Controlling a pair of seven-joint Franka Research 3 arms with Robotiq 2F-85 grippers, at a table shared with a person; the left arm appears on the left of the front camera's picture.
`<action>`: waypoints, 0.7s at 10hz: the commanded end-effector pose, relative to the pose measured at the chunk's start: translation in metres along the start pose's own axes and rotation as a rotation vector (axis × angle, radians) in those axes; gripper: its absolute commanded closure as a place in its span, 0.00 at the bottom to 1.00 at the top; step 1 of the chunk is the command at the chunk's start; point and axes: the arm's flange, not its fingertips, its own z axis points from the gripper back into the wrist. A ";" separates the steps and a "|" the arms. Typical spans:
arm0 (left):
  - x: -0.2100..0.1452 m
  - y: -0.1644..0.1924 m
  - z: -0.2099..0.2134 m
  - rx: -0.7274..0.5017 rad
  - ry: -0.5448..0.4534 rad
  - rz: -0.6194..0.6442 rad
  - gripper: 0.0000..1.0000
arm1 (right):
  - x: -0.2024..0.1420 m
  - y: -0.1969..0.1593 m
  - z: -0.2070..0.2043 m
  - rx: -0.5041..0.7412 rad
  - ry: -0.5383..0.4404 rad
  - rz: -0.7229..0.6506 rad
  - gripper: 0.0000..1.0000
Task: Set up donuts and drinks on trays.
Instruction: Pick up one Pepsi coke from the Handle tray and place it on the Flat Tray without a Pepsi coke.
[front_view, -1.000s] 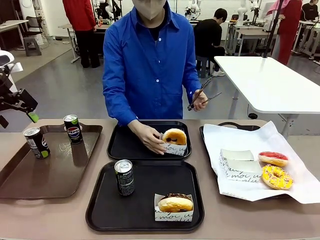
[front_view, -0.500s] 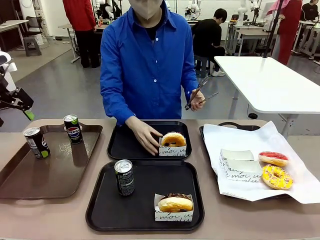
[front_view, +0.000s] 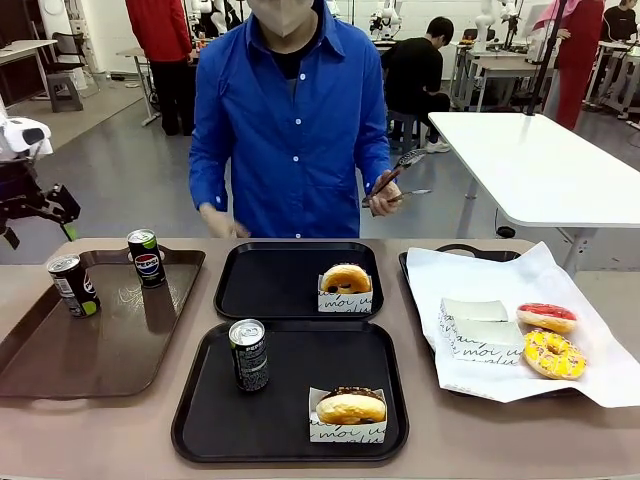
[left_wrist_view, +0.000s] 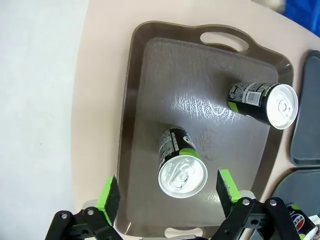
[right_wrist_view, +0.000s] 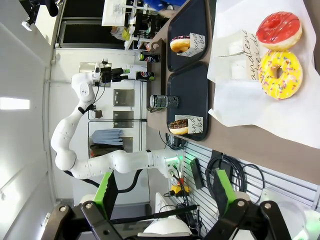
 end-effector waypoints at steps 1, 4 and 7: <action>0.005 -0.007 -0.002 0.037 0.009 -0.020 0.00 | 0.000 -0.001 0.000 0.024 -0.003 0.018 0.00; -0.005 -0.017 -0.018 0.052 0.057 -0.068 0.00 | 0.000 -0.001 0.000 0.024 -0.003 0.018 0.00; -0.009 -0.025 -0.035 0.060 0.066 -0.105 0.00 | 0.000 -0.001 0.000 0.024 -0.003 0.018 0.00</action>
